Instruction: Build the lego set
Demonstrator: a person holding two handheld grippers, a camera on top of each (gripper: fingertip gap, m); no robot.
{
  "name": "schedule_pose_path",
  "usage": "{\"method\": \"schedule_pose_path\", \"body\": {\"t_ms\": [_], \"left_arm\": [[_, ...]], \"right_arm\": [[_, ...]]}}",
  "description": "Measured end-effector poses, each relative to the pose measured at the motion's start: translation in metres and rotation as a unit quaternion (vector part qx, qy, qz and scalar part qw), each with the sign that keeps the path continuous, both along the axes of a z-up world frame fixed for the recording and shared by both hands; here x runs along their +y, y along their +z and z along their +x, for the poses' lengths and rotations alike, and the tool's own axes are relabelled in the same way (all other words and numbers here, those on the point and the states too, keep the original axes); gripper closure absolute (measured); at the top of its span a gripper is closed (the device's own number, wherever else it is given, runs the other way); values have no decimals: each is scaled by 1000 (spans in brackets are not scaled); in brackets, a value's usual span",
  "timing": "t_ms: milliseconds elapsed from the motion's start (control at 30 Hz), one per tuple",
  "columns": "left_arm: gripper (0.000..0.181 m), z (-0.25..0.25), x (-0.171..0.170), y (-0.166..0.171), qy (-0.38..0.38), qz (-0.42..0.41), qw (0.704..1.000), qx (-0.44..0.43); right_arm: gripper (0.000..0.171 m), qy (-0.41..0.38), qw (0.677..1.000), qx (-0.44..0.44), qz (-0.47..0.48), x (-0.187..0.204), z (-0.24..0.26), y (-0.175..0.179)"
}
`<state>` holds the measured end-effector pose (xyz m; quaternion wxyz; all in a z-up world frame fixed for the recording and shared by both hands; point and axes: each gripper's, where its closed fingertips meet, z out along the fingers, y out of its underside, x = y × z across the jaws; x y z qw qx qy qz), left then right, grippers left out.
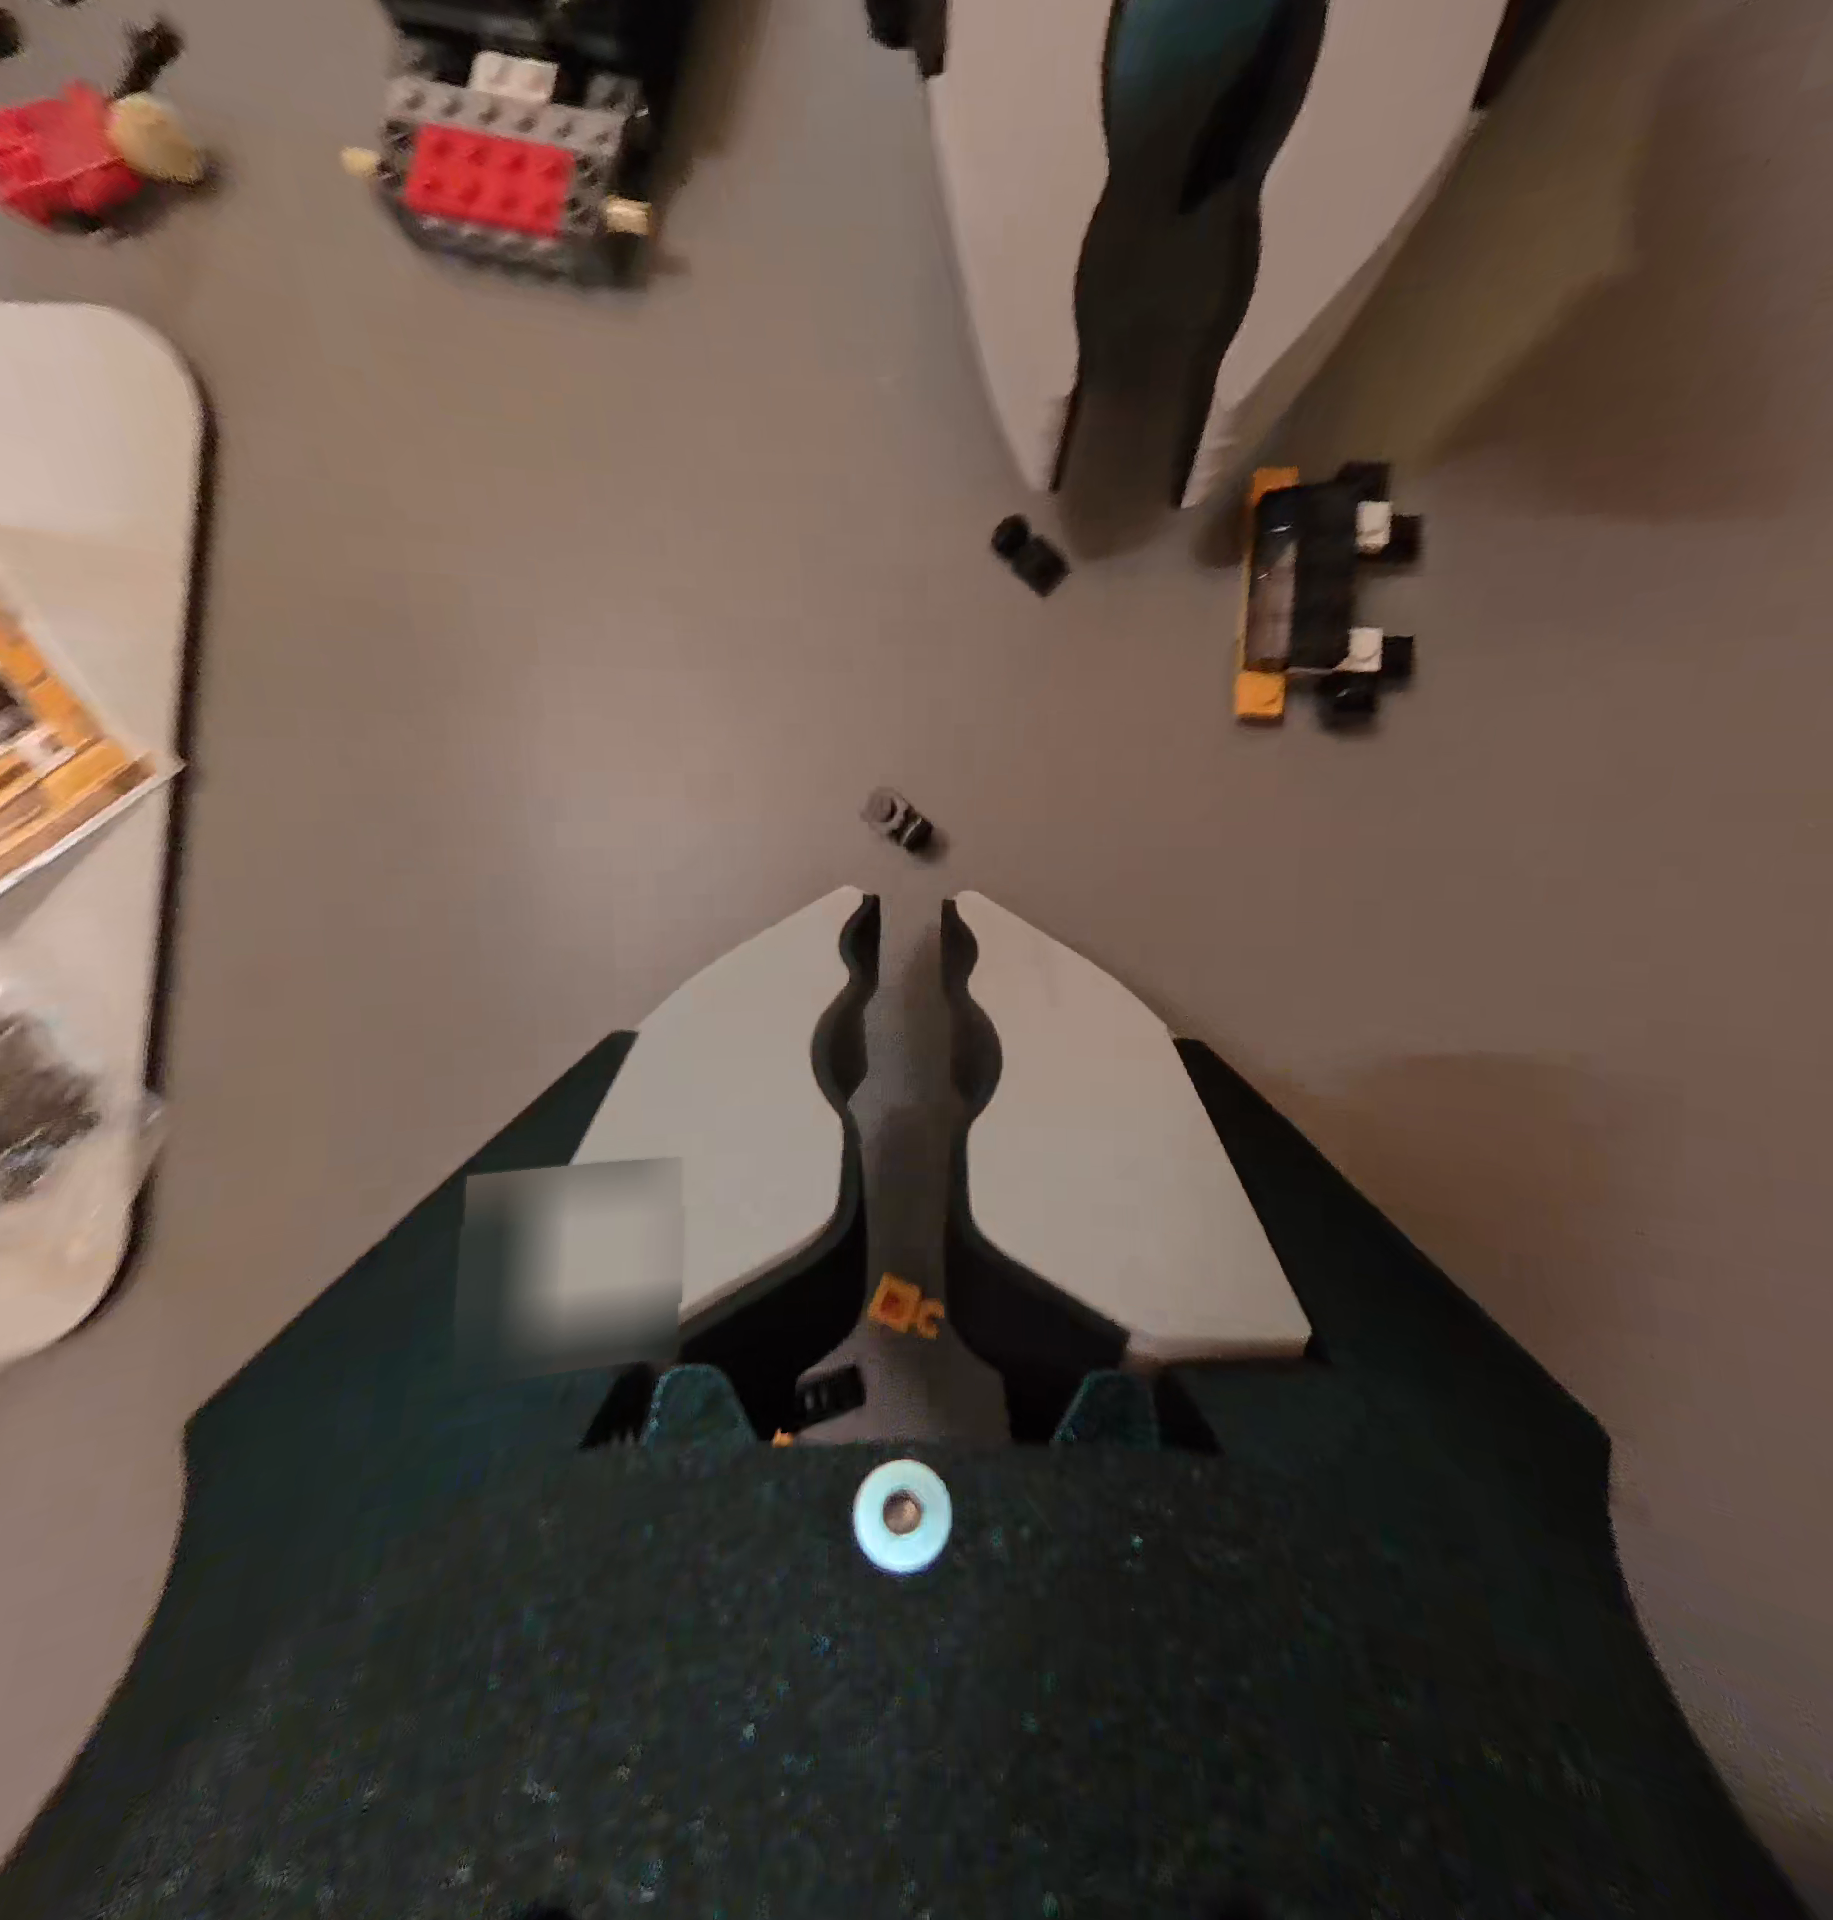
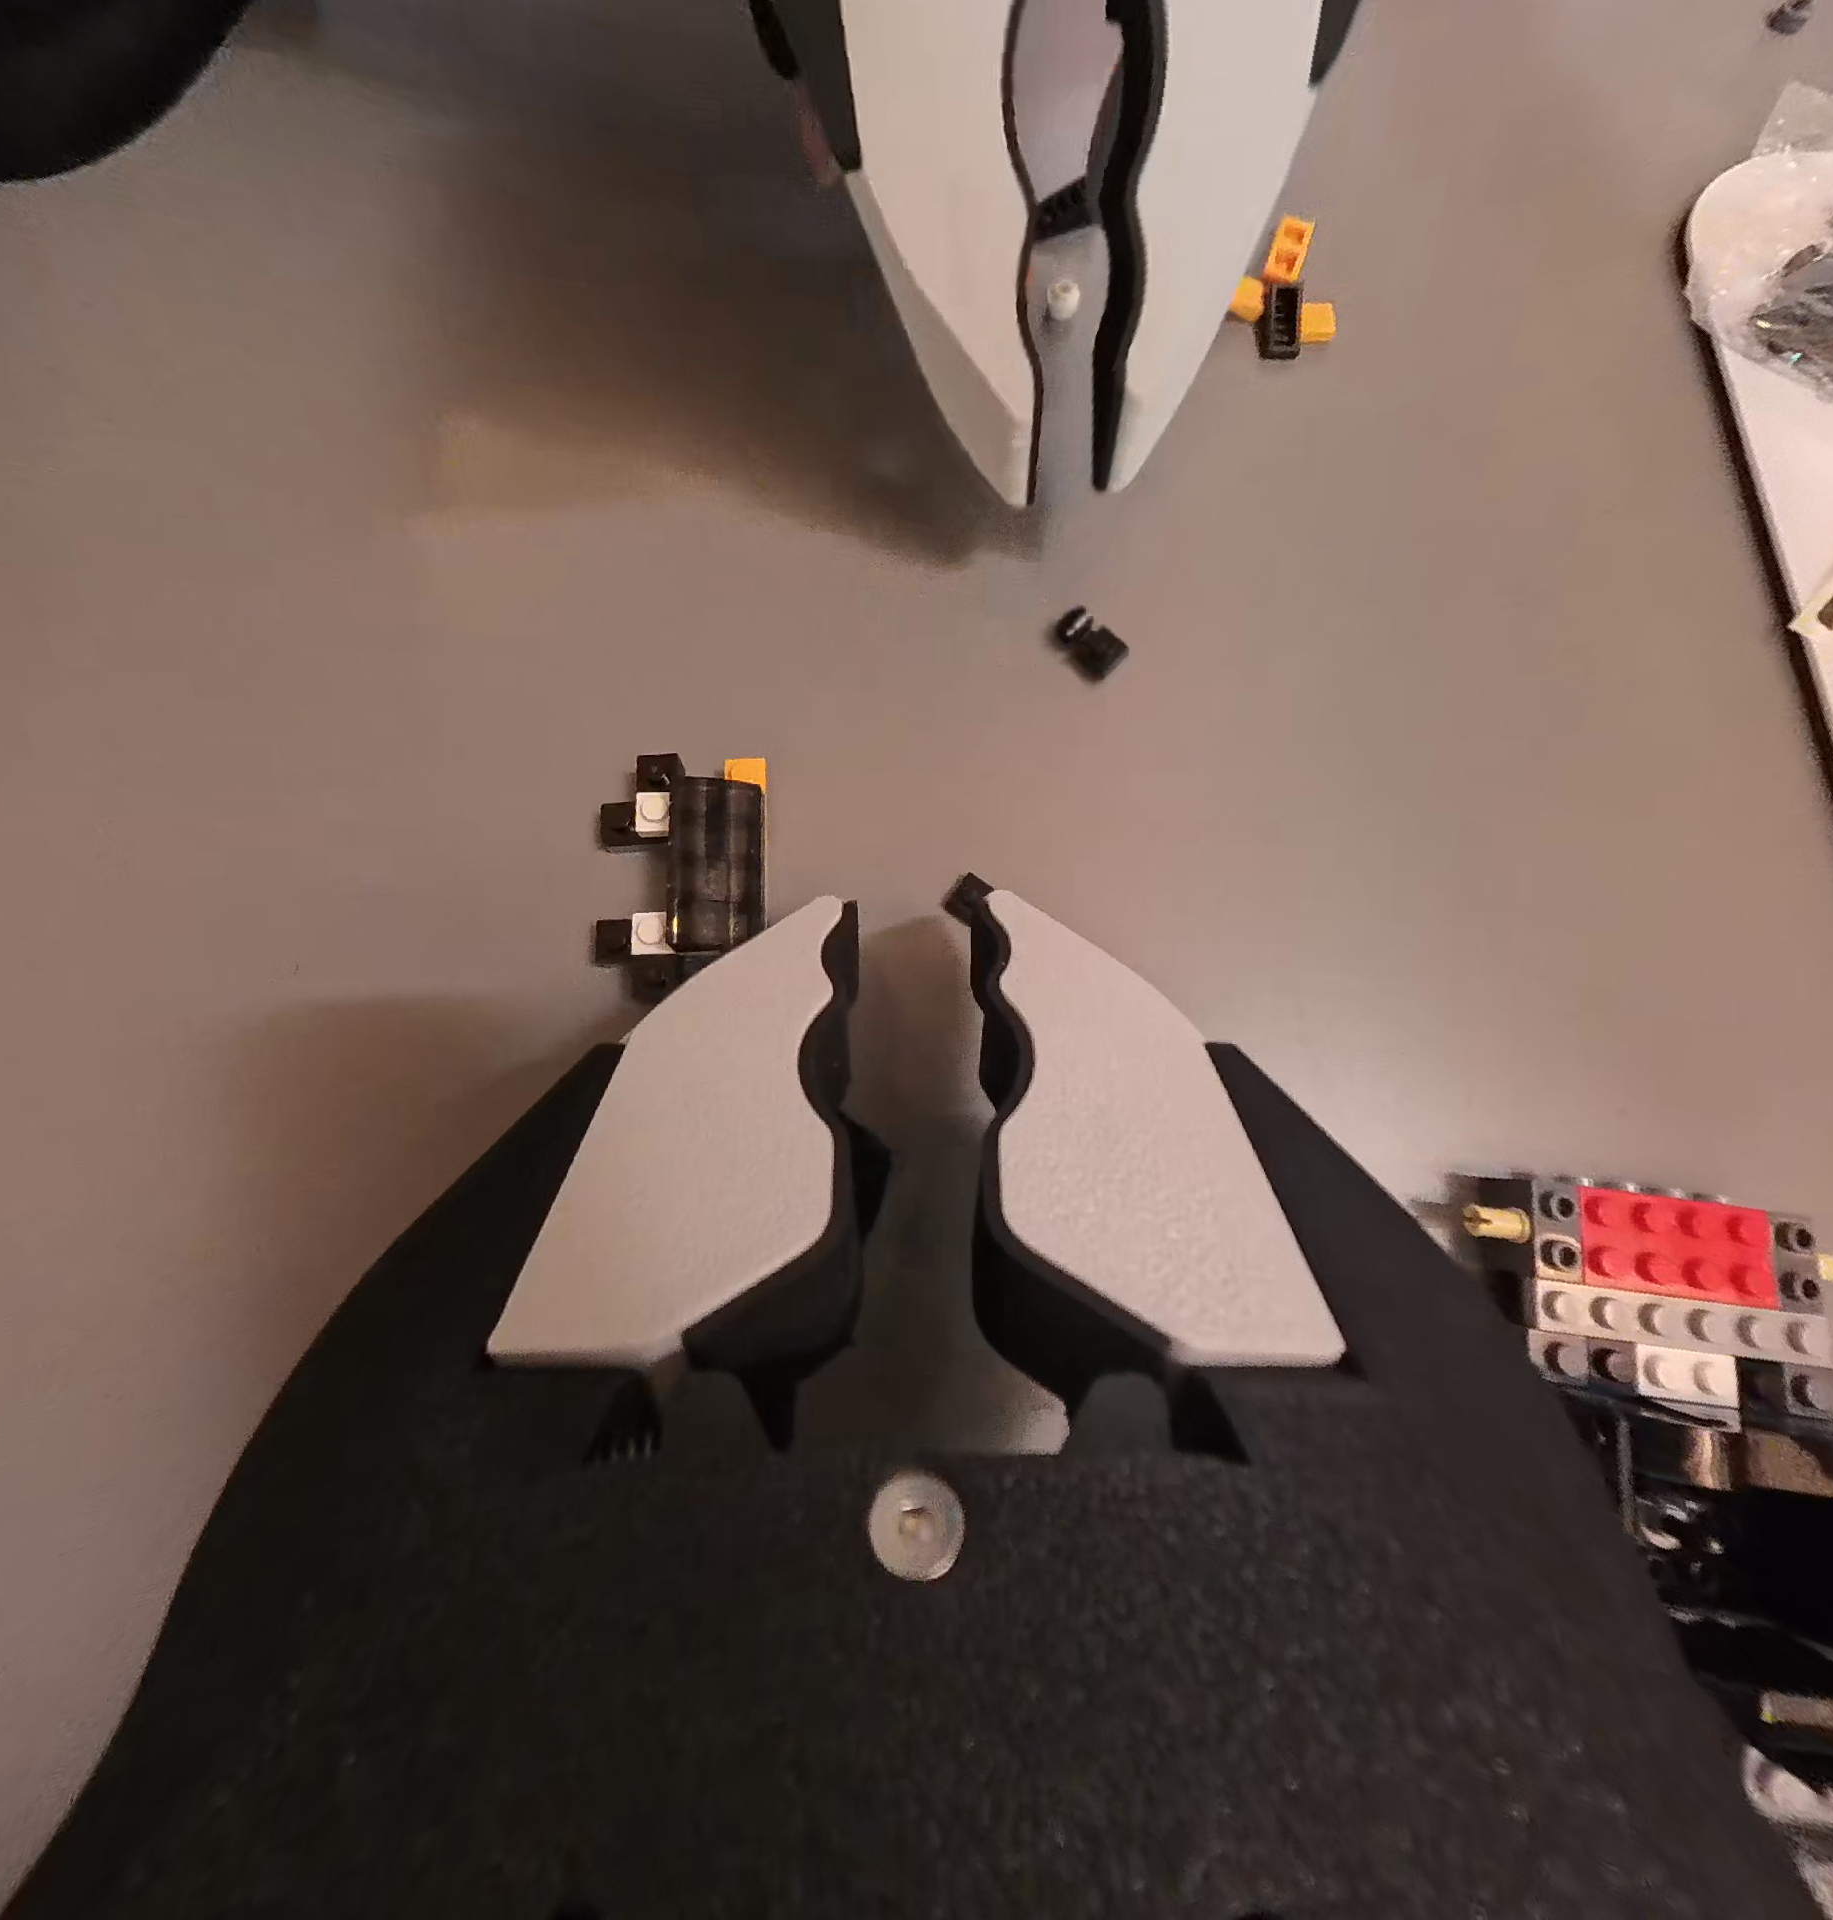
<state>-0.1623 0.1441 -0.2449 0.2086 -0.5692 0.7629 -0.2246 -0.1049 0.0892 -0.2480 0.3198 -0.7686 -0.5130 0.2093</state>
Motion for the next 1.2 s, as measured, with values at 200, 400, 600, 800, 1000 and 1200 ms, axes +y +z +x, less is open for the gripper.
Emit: {"method": "schedule_pose_path", "body": {"t_ms": [200,400,600,800,1000,1200], "left_arm": [[170,-1,1,-6,76,-17,997,1],[160,17,2,-15,119,-59,991,28],[162,26,-6,-17,18,-54,995,78],[167,18,-30,-16,-129,-68,978,151],[170,13,-45,-5,-163,-75,973,147],[161,16,-2,1,36,-48,993,98]], "right_arm": [[151,-22,1000,3,4,8,5,1],[151,-27,1000,1,9,9,6,3],[151,-23,1000,6,10,8,6,5],[151,-24,1000,9,10,7,9,8],[151,-25,1000,11,11,7,11,8],[151,-30,999,12,14,9,13,10]]}}
